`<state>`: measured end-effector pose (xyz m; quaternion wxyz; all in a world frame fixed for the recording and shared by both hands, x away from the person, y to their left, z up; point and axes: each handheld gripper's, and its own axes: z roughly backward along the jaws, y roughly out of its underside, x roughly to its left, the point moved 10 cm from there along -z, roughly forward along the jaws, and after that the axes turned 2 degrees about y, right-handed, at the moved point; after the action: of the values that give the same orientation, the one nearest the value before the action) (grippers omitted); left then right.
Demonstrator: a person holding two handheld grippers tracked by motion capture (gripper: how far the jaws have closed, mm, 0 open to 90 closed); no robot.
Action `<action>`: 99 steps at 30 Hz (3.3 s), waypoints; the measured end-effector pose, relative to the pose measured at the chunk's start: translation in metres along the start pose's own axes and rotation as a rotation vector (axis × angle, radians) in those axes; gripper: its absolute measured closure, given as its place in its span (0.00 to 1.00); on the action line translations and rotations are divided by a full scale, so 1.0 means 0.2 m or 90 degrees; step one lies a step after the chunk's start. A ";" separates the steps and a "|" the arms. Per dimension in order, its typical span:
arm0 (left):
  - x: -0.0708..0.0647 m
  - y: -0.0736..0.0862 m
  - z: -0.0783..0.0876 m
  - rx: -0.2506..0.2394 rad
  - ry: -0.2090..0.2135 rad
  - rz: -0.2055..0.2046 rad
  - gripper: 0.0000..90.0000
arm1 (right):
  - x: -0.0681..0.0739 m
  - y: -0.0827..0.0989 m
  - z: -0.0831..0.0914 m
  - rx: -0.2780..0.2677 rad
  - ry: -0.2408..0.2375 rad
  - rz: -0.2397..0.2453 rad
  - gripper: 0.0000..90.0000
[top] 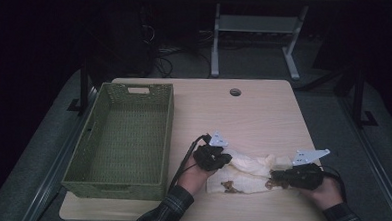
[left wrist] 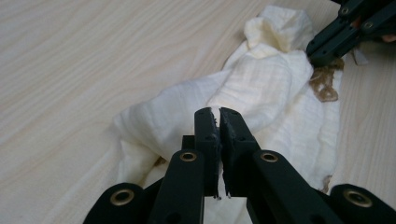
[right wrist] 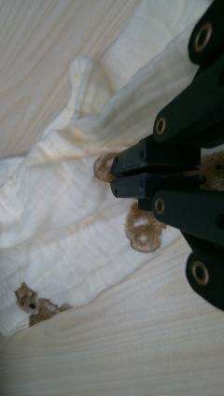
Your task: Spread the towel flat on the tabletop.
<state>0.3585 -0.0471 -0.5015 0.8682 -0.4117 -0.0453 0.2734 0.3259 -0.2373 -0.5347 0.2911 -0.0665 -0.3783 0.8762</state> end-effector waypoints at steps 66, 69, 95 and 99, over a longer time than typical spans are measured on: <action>-0.01 0.08 -0.04 0.036 -0.018 -0.054 0.62 | -0.59 -0.05 0.26 -0.078 0.208 -0.096 0.98; -0.01 0.06 -0.07 0.037 -0.027 -0.074 0.62 | -0.60 -0.05 0.25 -0.076 0.213 -0.091 0.98; 0.20 -0.13 -0.12 -0.031 -0.082 -0.036 0.72 | -0.63 -0.05 0.24 -0.073 0.215 -0.096 0.98; 0.13 -0.15 -0.13 -0.026 -0.069 -0.060 0.74 | -0.63 -0.05 0.24 -0.074 0.214 -0.097 0.98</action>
<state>0.4009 -0.0666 -0.4997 0.8679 -0.4113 -0.1172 0.2528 0.4172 -0.3325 -0.5073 0.4115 -0.1995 -0.3784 0.8048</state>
